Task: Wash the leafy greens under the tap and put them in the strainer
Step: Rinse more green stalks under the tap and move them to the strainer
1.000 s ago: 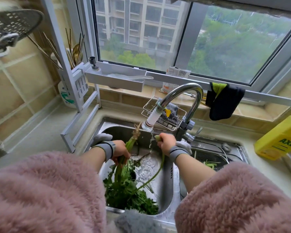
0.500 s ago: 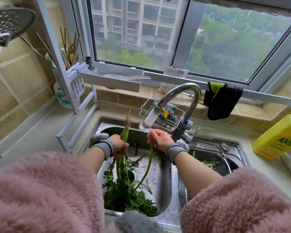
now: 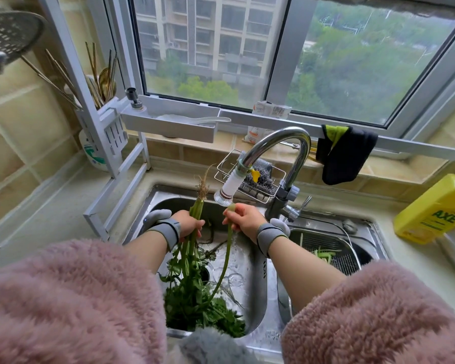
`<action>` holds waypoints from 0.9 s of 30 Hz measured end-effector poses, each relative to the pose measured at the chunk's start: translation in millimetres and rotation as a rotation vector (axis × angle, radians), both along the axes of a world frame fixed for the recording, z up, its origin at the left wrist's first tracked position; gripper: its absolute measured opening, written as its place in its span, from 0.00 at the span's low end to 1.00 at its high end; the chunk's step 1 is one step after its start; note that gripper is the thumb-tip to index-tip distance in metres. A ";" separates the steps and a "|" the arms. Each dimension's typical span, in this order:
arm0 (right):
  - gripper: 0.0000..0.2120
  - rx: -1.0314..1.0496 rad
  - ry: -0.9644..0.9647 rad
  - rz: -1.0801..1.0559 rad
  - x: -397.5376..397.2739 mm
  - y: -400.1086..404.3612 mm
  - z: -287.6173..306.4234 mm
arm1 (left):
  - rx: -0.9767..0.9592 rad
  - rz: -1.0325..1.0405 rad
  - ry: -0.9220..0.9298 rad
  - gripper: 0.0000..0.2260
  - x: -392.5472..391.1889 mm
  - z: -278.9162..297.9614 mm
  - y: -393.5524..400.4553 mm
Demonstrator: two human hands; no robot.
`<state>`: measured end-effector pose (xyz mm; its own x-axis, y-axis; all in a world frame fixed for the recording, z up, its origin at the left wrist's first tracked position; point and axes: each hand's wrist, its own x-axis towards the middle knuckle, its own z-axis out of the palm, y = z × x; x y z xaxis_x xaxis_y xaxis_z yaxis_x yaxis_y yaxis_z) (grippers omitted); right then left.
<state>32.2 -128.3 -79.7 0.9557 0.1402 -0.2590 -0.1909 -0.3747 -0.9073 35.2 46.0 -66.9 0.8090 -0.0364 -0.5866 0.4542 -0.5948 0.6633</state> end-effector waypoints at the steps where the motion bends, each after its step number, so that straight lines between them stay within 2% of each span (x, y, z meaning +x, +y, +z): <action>1: 0.12 -0.021 -0.013 -0.012 0.8 0.5 0.5 | 0.004 0.006 -0.004 0.12 -0.3 0.1 0.0; 4: 0.17 -0.072 -0.036 -0.025 1.7 0.2 3.9 | 0.012 0.026 -0.015 0.12 -0.9 1.5 -0.1; 7: 0.09 -0.033 0.010 -0.001 1.9 -1.3 3.6 | -0.047 0.059 -0.005 0.12 0.0 2.6 -0.5; 13: 0.08 -0.064 -0.001 0.041 -3.0 -0.2 7.1 | -0.129 0.091 -0.021 0.09 -0.8 6.4 -3.9; 19: 0.11 -0.236 -0.005 0.154 -3.5 4.6 -4.2 | -0.383 0.215 -0.042 0.04 -3.5 9.5 -13.1; 24: 0.07 -0.245 -0.046 0.173 -3.4 3.2 -1.1 | -0.416 0.231 -0.047 0.04 -0.2 11.8 -20.1; 27: 0.09 -0.258 -0.084 0.170 -4.2 3.9 -0.9 | -0.390 0.221 -0.083 0.04 1.3 12.2 -22.1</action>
